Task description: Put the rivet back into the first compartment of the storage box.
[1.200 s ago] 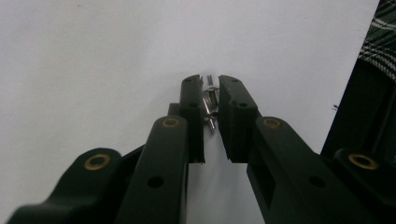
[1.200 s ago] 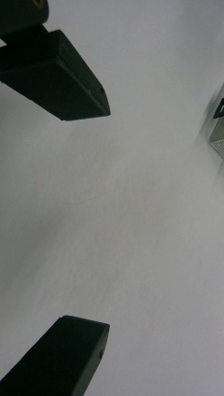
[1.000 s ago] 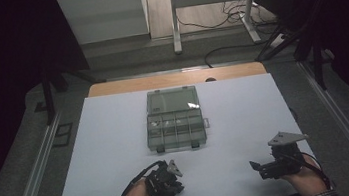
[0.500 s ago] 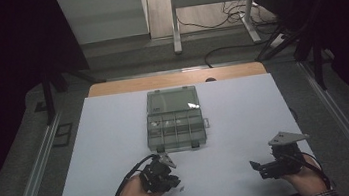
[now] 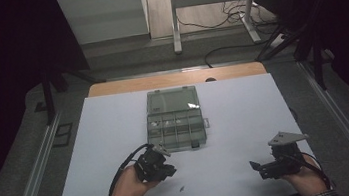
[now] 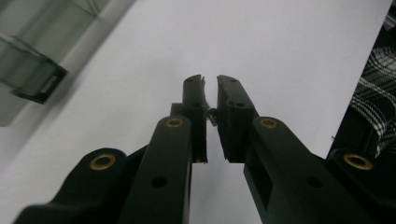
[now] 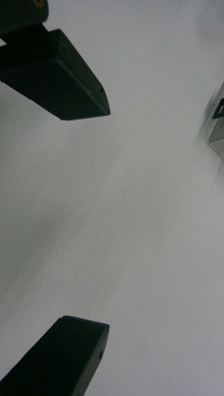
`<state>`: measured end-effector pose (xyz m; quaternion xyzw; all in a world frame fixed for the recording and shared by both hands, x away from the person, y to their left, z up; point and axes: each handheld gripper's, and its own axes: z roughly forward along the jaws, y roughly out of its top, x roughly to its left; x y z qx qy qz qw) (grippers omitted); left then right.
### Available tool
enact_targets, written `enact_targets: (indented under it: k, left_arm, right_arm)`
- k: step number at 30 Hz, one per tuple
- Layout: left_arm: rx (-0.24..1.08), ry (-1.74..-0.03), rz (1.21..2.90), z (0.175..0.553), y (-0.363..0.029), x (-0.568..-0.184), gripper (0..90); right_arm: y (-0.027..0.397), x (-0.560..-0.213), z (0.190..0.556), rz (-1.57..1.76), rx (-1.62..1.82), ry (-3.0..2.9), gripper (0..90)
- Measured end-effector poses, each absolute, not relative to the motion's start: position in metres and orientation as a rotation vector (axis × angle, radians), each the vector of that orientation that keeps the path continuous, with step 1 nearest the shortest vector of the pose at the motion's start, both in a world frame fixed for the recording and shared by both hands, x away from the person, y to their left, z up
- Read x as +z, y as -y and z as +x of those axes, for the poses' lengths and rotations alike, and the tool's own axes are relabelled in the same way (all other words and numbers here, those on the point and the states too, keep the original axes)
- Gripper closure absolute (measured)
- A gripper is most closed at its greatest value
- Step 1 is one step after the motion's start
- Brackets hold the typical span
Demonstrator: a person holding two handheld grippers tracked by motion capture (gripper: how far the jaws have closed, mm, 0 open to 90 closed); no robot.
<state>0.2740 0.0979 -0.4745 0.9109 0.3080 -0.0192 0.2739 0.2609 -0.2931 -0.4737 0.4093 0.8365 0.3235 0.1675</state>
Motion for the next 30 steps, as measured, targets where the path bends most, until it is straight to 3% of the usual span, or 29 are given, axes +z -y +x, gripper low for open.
enact_targets:
  k: [30]
  left_arm:
    - [0.018, -0.931, 2.429, 0.327, -0.117, -0.442, 82.8]
  right_arm:
    - [0.294, -0.474, 0.260, 1.170, 0.917, -2.381, 0.1]
